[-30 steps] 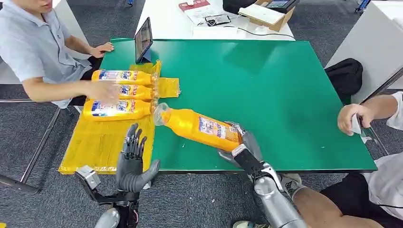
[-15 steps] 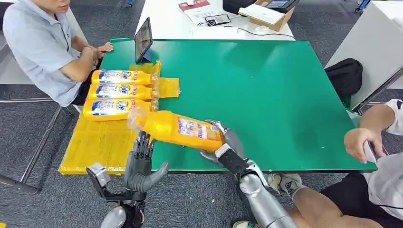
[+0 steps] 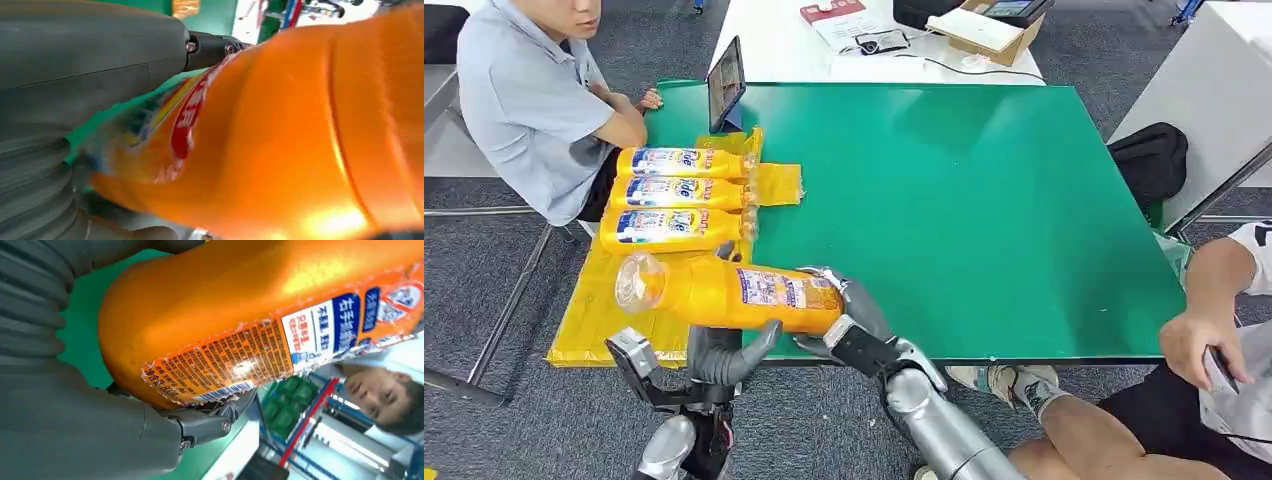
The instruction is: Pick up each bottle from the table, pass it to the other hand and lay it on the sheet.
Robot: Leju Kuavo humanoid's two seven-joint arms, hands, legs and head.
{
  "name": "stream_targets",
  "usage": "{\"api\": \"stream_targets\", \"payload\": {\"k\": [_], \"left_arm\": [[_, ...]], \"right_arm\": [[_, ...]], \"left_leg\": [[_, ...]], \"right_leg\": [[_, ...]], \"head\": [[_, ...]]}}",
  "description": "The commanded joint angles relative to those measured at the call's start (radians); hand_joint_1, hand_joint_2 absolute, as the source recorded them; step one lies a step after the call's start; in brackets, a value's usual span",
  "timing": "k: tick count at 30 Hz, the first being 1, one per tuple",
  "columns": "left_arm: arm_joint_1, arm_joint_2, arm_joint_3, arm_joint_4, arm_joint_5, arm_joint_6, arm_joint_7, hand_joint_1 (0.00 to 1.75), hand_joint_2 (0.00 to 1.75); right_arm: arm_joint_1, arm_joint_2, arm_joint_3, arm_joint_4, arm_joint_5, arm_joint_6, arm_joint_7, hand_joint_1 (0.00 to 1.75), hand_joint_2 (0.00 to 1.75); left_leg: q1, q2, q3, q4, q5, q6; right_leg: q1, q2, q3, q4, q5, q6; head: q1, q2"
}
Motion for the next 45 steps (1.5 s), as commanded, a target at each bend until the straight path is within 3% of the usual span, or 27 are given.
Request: {"api": "stream_targets", "payload": {"k": [1,8,9,10,11,12,15,17,18,19,23,24,25,28,29,36,45], "left_arm": [[-0.073,0.004,0.000,0.053,0.017,-0.014,-0.003,0.00,1.75],[-0.075,-0.008,0.000,0.031,0.078,-0.056,-0.031,0.00,1.75],[-0.072,-0.006,-0.002,0.020,0.083,-0.062,-0.033,0.16,1.75],[-0.071,-0.006,-0.004,0.016,0.085,-0.064,-0.035,1.13,1.75],[-0.069,-0.004,-0.005,0.013,0.089,-0.069,-0.036,1.62,1.75],[-0.066,0.002,-0.008,0.009,0.112,-0.104,-0.039,1.75,1.75],[-0.056,0.006,-0.006,0.003,0.140,-0.141,-0.039,1.75,1.75],[-0.052,0.007,-0.004,0.002,0.140,-0.142,-0.039,1.75,1.75],[-0.049,0.007,-0.002,0.000,0.139,-0.145,-0.038,1.75,1.75],[-0.048,0.006,-0.001,0.000,0.139,-0.147,-0.037,1.75,1.75],[-0.048,0.006,-0.001,0.000,0.139,-0.147,-0.037,1.75,1.75],[-0.048,0.006,-0.001,0.000,0.139,-0.147,-0.037,1.75,1.75],[-0.047,0.007,-0.001,0.001,0.143,-0.160,-0.032,1.75,1.75],[-0.040,0.008,0.004,-0.002,0.154,-0.194,-0.025,1.75,1.75],[-0.038,0.009,0.006,-0.002,0.162,-0.209,-0.021,1.75,1.75],[-0.034,0.017,0.053,0.016,0.206,-0.262,0.001,1.75,1.75],[-0.058,0.023,0.140,0.017,0.070,-0.074,-0.053,1.75,1.75]], "right_arm": [[-0.065,0.025,0.074,0.149,-0.010,0.007,0.000,1.75,1.75],[-0.059,0.037,0.110,0.184,-0.026,0.021,0.007,1.75,1.75],[-0.060,0.037,0.117,0.198,-0.029,0.025,0.000,1.75,1.75],[-0.060,0.036,0.119,0.204,-0.034,0.023,0.000,1.75,1.75],[-0.057,0.034,0.122,0.207,-0.038,0.019,0.000,1.75,1.75],[-0.060,0.032,0.122,0.215,-0.046,0.020,0.000,1.75,1.75],[-0.060,0.028,0.121,0.212,-0.051,0.026,0.000,1.69,1.75],[-0.059,0.029,0.121,0.207,-0.051,0.027,0.001,1.33,1.75],[-0.055,0.029,0.121,0.198,-0.052,0.028,0.001,0.94,1.75],[-0.052,0.029,0.121,0.191,-0.053,0.030,0.003,0.77,1.75],[-0.052,0.029,0.121,0.191,-0.053,0.030,0.003,0.77,1.75],[-0.052,0.029,0.121,0.191,-0.053,0.030,0.003,0.31,1.75],[-0.048,0.030,0.121,0.183,-0.055,0.030,0.009,0.00,1.75],[-0.040,0.026,0.125,0.157,-0.051,0.022,0.020,0.00,1.75],[-0.037,0.024,0.120,0.150,-0.055,0.016,0.021,0.00,0.00],[-0.009,-0.010,0.038,0.086,-0.094,-0.018,0.019,0.00,0.00],[0.041,-0.055,-0.031,0.040,-0.092,-0.067,0.001,0.00,0.00]], "left_leg": [[0.001,0.001,0.006,0.001,-0.003,-0.002],[0.001,0.000,0.007,0.000,-0.003,-0.002],[0.001,0.000,0.004,0.000,-0.002,-0.002],[0.001,0.000,0.004,0.000,-0.002,-0.001],[0.001,-0.001,0.004,0.000,-0.002,-0.001],[0.001,0.000,0.007,0.000,-0.003,-0.002],[0.000,0.000,0.003,0.000,-0.001,-0.001],[0.001,0.000,0.006,0.000,-0.003,-0.002],[0.001,0.000,0.005,0.000,-0.003,-0.001],[0.001,0.000,0.007,0.000,-0.003,-0.002],[0.000,-0.001,0.004,0.000,-0.002,-0.001],[0.001,0.000,0.002,0.000,-0.001,-0.001],[0.000,-0.001,0.002,-0.001,-0.001,-0.001],[0.000,0.000,0.003,0.000,-0.001,-0.001],[0.001,0.000,0.005,0.000,-0.003,-0.002],[0.000,-0.001,0.003,0.000,-0.001,-0.001],[0.000,-0.001,0.003,-0.001,-0.001,-0.001]], "right_leg": [[0.001,0.001,0.006,0.000,-0.003,-0.003],[0.001,0.000,0.007,0.000,-0.003,-0.003],[0.001,0.000,0.004,0.000,-0.002,-0.002],[0.001,0.000,0.004,0.000,-0.002,-0.002],[0.001,-0.001,0.004,0.000,-0.002,-0.002],[0.002,0.000,0.007,0.000,-0.003,-0.003],[0.001,0.000,0.003,-0.001,-0.001,-0.002],[0.001,0.000,0.006,-0.001,-0.003,-0.003],[0.001,0.000,0.005,-0.001,-0.002,-0.002],[0.001,0.000,0.007,0.000,-0.003,-0.003],[0.001,-0.001,0.003,0.000,-0.002,-0.002],[0.001,0.000,0.002,-0.001,-0.001,-0.002],[0.000,-0.001,0.002,-0.001,-0.001,-0.001],[0.000,0.000,0.002,-0.001,-0.001,-0.002],[0.001,0.000,0.005,-0.001,-0.002,-0.002],[0.000,-0.001,0.003,0.000,-0.002,-0.002],[0.001,-0.001,0.003,-0.001,-0.001,-0.002]], "head": [[0.000,0.000],[0.000,0.000],[0.000,0.000],[0.000,0.000],[0.000,0.000],[0.000,0.000],[0.000,0.000],[0.000,0.000],[0.000,0.000],[0.000,0.000],[0.000,0.000],[0.000,0.000],[0.000,0.000],[0.000,0.000],[0.000,0.000],[0.000,0.000],[0.000,0.000]]}}
